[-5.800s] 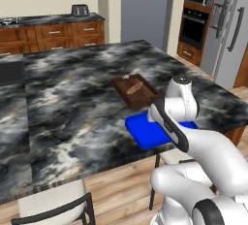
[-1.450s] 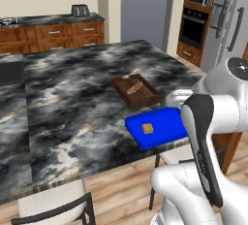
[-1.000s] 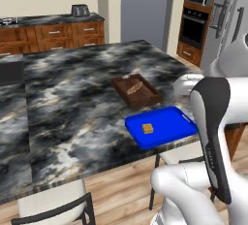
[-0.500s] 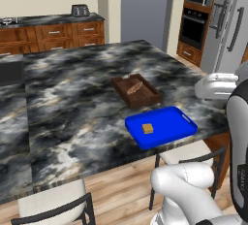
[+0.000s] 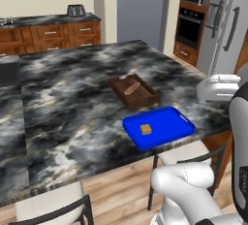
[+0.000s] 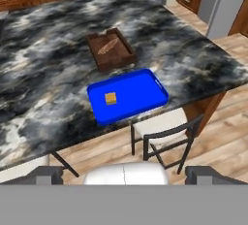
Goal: Take the cake and donut from the fridge and place them on the empty tray on the dining counter.
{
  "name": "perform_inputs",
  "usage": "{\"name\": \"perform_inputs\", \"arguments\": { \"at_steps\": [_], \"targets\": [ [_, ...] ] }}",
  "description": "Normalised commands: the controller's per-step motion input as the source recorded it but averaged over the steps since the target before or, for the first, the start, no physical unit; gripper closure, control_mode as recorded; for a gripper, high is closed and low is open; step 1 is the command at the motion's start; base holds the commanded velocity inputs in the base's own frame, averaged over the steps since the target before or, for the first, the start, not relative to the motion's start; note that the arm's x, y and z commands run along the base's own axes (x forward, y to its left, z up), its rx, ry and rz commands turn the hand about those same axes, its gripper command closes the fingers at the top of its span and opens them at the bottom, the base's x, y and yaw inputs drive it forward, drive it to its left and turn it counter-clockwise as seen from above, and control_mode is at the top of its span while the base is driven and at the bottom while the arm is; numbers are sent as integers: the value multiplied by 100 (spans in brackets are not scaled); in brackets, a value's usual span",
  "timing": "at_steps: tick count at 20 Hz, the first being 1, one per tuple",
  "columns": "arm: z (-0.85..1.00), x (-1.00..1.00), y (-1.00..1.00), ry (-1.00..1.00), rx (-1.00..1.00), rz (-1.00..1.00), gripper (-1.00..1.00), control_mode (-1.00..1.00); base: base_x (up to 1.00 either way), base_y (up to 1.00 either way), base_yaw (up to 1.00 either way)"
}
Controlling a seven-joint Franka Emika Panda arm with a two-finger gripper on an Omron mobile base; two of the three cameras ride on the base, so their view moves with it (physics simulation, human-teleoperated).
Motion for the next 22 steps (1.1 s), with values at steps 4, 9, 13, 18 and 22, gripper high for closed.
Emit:
{"name": "perform_inputs", "arguments": {
  "at_steps": [4, 9, 13, 18, 22],
  "targets": [
    [0, 0, 0, 0, 0, 0, -100, 100, 26, -100, -19],
    [0, 0, 0, 0, 0, 0, -100, 100, -100, -35, -10],
    [0, 0, 0, 0, 0, 0, -100, 100, -73, -36, -17],
    [0, 0, 0, 0, 0, 0, -100, 100, 25, -100, -7],
    [0, 0, 0, 0, 0, 0, -100, 100, 64, -100, 0]
  ]
}}
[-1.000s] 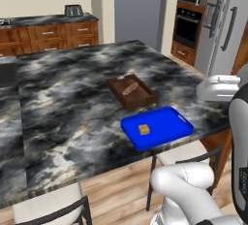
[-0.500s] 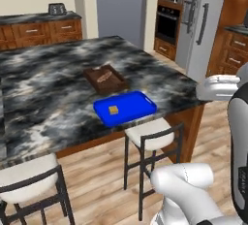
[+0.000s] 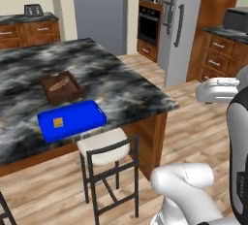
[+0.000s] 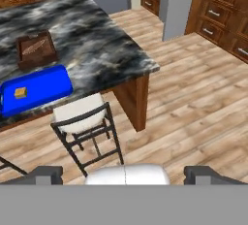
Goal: Take the cake and donut from the fridge and place them on the empty tray on the dining counter.
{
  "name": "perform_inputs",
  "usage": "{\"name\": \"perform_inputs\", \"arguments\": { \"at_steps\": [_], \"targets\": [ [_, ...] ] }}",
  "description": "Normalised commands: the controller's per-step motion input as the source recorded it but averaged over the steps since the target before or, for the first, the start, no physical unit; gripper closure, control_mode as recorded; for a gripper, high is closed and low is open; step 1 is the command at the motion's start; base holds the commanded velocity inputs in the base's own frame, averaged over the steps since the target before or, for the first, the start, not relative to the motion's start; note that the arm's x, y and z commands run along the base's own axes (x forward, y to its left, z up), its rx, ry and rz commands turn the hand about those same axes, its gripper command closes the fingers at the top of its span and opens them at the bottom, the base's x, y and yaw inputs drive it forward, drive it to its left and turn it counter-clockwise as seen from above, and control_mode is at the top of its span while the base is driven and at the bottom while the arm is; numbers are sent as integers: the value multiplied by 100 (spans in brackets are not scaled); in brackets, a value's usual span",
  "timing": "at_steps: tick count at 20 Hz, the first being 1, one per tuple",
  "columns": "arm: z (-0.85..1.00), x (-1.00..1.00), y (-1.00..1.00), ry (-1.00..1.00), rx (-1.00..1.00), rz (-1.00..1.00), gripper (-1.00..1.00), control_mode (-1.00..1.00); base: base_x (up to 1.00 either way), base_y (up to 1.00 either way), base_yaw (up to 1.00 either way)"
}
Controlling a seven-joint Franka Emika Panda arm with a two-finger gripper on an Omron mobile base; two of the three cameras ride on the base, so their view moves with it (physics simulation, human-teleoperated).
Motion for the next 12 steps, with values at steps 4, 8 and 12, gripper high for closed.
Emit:
{"name": "perform_inputs", "arguments": {
  "at_steps": [4, 8, 12],
  "targets": [
    [0, 0, 0, 0, 0, 0, -100, 100, 100, -100, 0],
    [0, 0, 0, 0, 0, 0, -100, 100, 100, -100, 0],
    [0, 0, 0, 0, 0, 0, -100, 100, 100, -100, 0]
  ]
}}
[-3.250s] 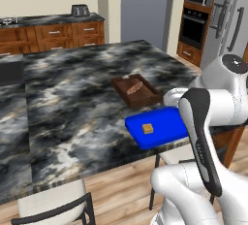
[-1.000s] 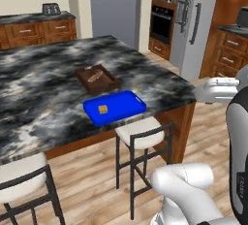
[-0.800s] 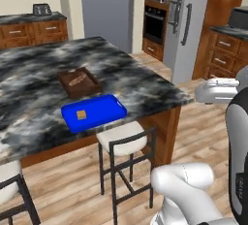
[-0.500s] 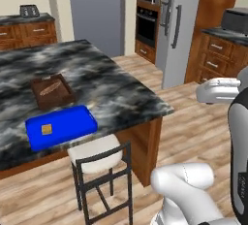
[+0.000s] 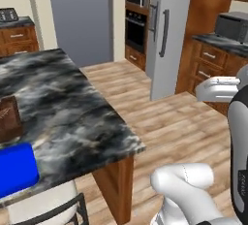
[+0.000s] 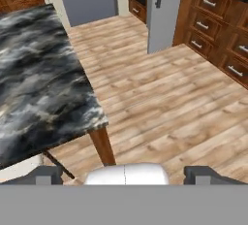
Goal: Take the cake and donut from the fridge and place them on the empty tray on the dining counter.
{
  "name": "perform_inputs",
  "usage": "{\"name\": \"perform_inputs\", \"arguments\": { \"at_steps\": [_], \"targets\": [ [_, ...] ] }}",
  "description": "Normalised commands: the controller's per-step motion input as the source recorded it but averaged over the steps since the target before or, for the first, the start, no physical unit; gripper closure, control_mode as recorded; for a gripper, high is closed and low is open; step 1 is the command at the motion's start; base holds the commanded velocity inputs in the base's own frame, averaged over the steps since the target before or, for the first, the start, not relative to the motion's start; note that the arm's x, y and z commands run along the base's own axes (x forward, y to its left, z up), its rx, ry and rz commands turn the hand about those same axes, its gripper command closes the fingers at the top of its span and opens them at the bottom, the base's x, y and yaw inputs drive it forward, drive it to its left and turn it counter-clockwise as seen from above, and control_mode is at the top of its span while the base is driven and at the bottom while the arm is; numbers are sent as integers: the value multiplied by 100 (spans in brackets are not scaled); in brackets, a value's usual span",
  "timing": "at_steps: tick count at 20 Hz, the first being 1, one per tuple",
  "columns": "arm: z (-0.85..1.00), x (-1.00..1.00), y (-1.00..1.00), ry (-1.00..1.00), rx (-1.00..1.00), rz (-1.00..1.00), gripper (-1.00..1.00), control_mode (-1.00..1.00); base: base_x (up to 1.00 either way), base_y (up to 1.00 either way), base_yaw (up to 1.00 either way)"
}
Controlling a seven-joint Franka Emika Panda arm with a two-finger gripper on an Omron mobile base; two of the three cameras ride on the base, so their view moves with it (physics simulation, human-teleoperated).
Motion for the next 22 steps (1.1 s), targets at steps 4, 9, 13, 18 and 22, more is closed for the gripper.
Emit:
{"name": "perform_inputs", "arguments": {
  "at_steps": [4, 9, 13, 18, 22],
  "targets": [
    [0, 0, 0, 0, 0, 0, -100, 100, 100, -100, 0],
    [0, 0, 0, 0, 0, 0, -100, 100, 100, -100, 0],
    [0, 0, 0, 0, 0, 0, -100, 100, 100, -83, 14],
    [0, 0, 0, 0, 0, 0, -100, 100, 100, -26, 17],
    [0, 0, 0, 0, 0, 0, -100, 100, 100, 80, 7]
  ]
}}
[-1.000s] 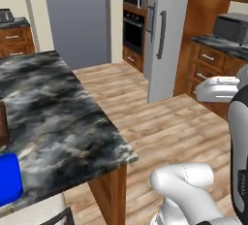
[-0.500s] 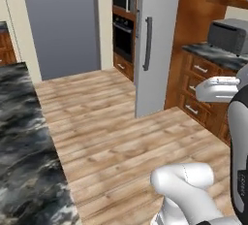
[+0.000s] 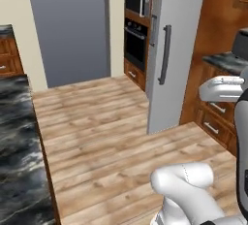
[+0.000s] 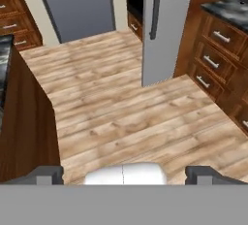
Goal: Take the cake and donut from the fridge and place them on the empty tray on the dining counter.
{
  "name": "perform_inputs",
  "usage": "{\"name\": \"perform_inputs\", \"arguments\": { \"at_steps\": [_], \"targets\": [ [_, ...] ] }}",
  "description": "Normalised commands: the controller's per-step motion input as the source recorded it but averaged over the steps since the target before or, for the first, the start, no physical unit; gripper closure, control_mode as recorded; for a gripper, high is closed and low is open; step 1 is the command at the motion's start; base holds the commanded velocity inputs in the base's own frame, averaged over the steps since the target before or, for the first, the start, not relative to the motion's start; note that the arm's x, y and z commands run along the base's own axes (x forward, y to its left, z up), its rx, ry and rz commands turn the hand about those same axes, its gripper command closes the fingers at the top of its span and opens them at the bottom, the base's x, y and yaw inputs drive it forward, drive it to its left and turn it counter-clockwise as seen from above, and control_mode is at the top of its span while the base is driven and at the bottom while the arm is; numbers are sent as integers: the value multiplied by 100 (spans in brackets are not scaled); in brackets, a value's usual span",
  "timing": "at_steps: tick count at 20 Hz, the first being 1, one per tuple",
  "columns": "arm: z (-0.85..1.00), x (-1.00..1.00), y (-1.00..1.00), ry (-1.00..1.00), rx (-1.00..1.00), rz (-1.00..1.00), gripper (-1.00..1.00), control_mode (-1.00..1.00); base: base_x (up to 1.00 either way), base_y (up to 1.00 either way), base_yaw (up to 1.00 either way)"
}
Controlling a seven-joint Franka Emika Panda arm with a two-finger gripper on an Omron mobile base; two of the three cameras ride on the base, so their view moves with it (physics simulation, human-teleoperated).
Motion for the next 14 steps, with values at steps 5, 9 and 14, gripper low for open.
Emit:
{"name": "perform_inputs", "arguments": {
  "at_steps": [5, 9, 14],
  "targets": [
    [0, 0, 0, 0, 0, 0, -100, 100, 100, 53, 0],
    [0, 0, 0, 0, 0, 0, -100, 100, 100, 26, 0],
    [0, 0, 0, 0, 0, 0, -100, 100, 100, -4, 0]
  ]
}}
